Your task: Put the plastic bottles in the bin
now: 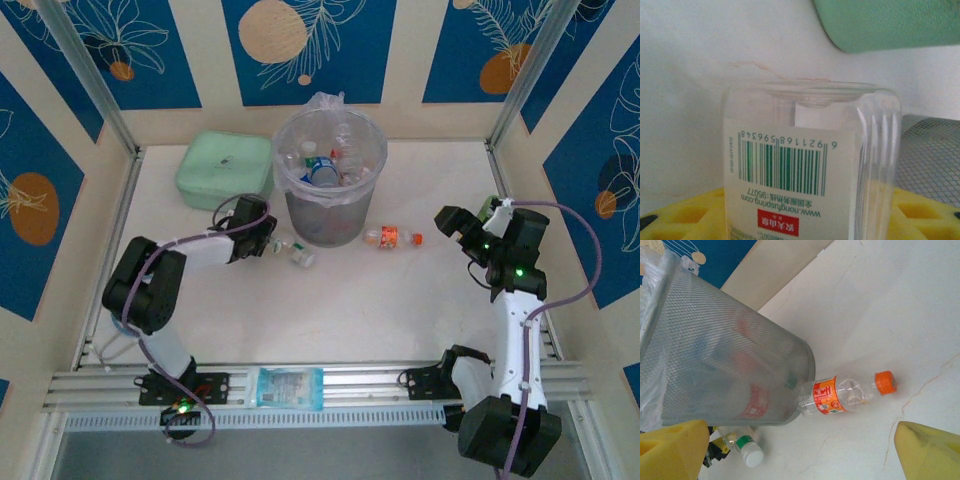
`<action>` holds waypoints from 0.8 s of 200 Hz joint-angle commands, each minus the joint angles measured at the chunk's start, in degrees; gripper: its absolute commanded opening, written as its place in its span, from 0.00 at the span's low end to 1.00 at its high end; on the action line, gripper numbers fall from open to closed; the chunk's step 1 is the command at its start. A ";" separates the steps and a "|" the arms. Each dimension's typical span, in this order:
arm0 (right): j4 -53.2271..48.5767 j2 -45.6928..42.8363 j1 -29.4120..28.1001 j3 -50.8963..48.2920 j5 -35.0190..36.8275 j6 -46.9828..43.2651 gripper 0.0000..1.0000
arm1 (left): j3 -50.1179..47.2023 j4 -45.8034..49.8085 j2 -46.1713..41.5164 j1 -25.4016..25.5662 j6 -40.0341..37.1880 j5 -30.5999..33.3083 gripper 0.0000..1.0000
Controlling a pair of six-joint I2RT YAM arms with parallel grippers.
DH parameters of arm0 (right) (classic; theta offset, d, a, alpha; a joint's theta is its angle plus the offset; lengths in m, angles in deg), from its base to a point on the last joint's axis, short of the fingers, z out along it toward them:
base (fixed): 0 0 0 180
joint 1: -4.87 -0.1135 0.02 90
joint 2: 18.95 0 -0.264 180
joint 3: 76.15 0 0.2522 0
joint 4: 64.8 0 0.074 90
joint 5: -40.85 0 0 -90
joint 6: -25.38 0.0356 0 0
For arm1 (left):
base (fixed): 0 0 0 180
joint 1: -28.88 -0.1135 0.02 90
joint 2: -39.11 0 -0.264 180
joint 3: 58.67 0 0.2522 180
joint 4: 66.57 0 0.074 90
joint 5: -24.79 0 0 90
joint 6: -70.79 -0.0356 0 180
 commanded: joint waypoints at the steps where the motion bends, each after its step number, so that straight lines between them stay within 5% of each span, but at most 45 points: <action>1: -1.47 -1.07 0.37 -0.90 -0.18 0.62 0.95 | -1.94 2.26 -5.84 -1.33 -1.00 2.98 0.57; 68: 1.95 3.44 -2.06 3.72 -11.71 4.53 0.91 | 0.95 15.10 -25.01 -3.92 -8.00 8.75 0.48; 118: 4.83 15.31 -13.92 17.33 -9.38 6.92 0.88 | 10.84 22.85 -34.34 -4.17 -15.21 12.30 0.38; 160: 3.99 27.39 -20.42 28.97 -8.05 8.09 0.83 | 21.99 24.45 -32.74 -4.15 -21.02 10.80 0.33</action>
